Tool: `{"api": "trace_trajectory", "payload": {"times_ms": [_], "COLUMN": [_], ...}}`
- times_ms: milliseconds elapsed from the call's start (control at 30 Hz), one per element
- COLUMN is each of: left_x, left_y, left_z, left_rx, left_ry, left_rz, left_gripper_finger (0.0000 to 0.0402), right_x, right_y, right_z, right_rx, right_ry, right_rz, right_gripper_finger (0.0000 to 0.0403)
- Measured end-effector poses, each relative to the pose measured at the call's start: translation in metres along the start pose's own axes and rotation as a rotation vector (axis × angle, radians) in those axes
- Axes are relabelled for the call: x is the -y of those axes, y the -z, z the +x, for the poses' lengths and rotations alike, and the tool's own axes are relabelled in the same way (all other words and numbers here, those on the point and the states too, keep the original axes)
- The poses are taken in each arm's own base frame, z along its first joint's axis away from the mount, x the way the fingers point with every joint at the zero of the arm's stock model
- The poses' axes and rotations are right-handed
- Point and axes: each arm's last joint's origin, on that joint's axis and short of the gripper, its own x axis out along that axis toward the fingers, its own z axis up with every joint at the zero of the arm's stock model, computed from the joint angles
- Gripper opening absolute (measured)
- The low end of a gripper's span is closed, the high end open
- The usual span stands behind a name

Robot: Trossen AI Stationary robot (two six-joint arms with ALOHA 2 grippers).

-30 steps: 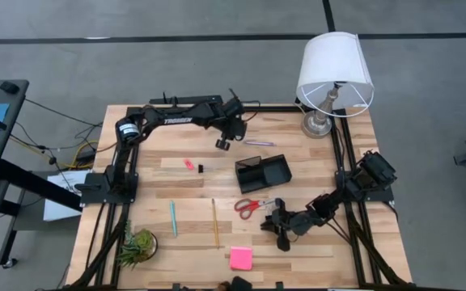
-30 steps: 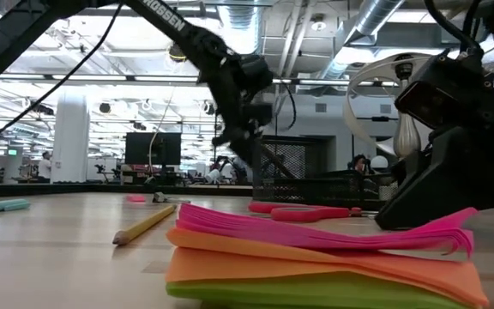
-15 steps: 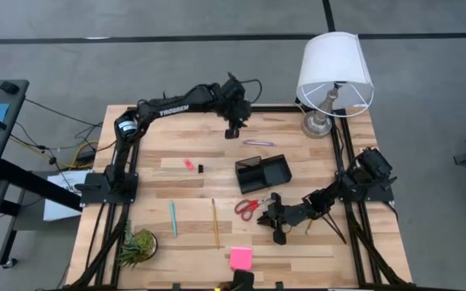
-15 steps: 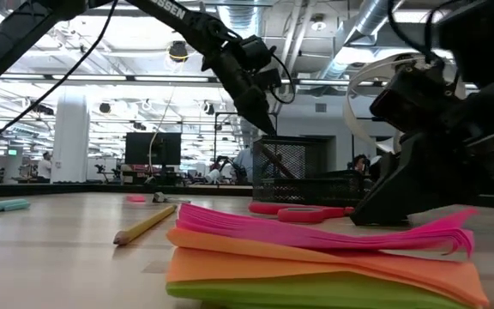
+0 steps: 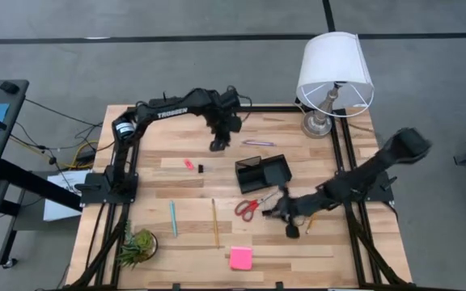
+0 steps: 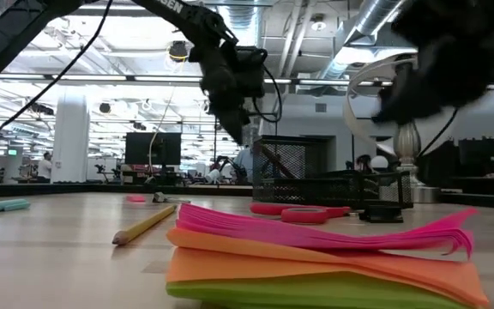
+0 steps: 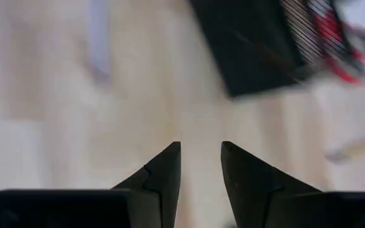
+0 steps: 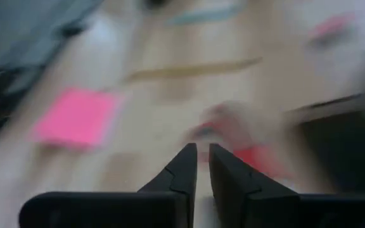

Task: Pick and place office supplies into organizer
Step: Put the pink pen into the desk organizer

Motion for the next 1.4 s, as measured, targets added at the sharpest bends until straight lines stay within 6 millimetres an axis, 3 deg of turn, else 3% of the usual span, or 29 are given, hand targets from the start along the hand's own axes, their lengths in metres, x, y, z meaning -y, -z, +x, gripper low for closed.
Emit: {"api": "trace_trajectory", "payload": {"times_ms": [133,267,433,667,900,1233,1400], "left_x": [0.028,0.061,0.116,0.171,0.188,0.185,0.184], "left_y": [-0.006,-0.022,-0.038,-0.028,-0.017,-0.008,-0.004], "left_z": [0.001,-0.005,-0.049,-0.118,-0.145,-0.136,-0.128], "left_rx": [-0.043,-0.032,0.107,0.293,0.360,0.219,0.189], "left_ry": [0.074,0.009,-0.090,-0.170,-0.188,-0.183,-0.156], "left_rz": [0.069,0.198,0.408,0.529,0.522,0.422,0.385], "left_gripper_finger": [0.0093,0.0082,0.0066,0.0061,0.0061,0.0061,0.0061], "right_x": [0.028,0.065,0.103,0.144,0.177,0.199,0.205], "right_y": [-0.026,-0.043,-0.033,-0.014,-0.021,-0.047,-0.050], "right_z": [-0.037,-0.056,-0.048,-0.019,0.011,0.054,0.064], "right_rx": [0.138,0.230,0.105,-0.065,-0.156,-0.301,-0.336], "right_ry": [0.301,0.404,0.467,0.630,0.633,0.626,0.622], "right_rz": [-0.026,0.074,0.139,0.193,0.203,0.110,0.117], "right_gripper_finger": [0.0028,0.0027,0.0024,0.0020,0.0022,0.0050,0.0070]}}
